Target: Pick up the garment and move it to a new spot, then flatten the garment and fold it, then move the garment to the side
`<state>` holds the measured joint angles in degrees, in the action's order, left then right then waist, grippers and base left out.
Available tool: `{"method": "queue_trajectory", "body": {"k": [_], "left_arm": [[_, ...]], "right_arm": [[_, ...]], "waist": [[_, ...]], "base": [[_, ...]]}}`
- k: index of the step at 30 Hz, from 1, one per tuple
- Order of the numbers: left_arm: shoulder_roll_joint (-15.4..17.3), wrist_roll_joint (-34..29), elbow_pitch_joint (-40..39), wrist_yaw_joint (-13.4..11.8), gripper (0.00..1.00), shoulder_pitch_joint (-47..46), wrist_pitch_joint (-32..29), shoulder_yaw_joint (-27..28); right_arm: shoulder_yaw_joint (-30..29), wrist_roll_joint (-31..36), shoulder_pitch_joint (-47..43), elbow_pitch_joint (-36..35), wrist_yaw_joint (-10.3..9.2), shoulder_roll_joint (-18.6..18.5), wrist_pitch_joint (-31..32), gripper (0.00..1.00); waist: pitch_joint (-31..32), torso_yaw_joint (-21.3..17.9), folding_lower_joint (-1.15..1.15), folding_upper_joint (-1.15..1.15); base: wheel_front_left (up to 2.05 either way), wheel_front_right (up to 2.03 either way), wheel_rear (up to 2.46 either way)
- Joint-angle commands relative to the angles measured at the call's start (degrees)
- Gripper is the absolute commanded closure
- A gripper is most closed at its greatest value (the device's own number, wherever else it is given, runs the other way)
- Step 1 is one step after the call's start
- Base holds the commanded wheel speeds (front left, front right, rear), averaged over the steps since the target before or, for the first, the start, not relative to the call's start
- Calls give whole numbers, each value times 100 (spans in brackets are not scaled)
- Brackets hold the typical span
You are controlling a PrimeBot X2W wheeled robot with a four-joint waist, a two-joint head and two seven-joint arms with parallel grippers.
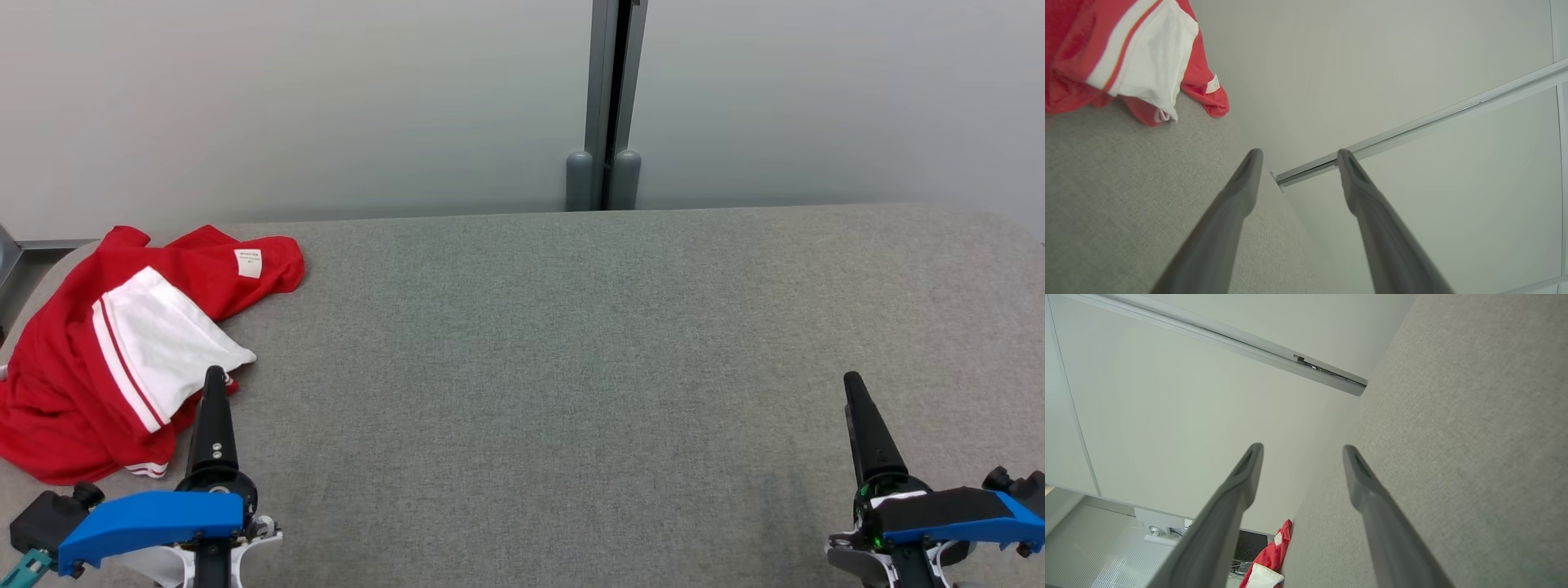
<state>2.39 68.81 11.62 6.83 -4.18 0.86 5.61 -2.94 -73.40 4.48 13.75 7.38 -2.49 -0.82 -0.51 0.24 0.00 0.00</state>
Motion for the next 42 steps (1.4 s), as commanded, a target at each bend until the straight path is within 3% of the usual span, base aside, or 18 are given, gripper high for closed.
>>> {"method": "queue_trajectory", "body": {"k": [1,28,42], "left_arm": [[46,-286,-152,-39,0,-178,66,-35],[68,-3026,-271,-207,0,-217,567,-376],[149,-4123,-86,-267,0,-193,794,-537]], "right_arm": [[28,226,178,-131,7,-31,-69,0],[294,2513,229,-380,10,-41,-571,0],[433,3685,193,-206,12,-45,-796,0]], "waist": [[0,3,0,0],[8,41,0,0],[44,61,0,0]], "base": [[0,0,0],[0,0,0],[0,0,0]]}}
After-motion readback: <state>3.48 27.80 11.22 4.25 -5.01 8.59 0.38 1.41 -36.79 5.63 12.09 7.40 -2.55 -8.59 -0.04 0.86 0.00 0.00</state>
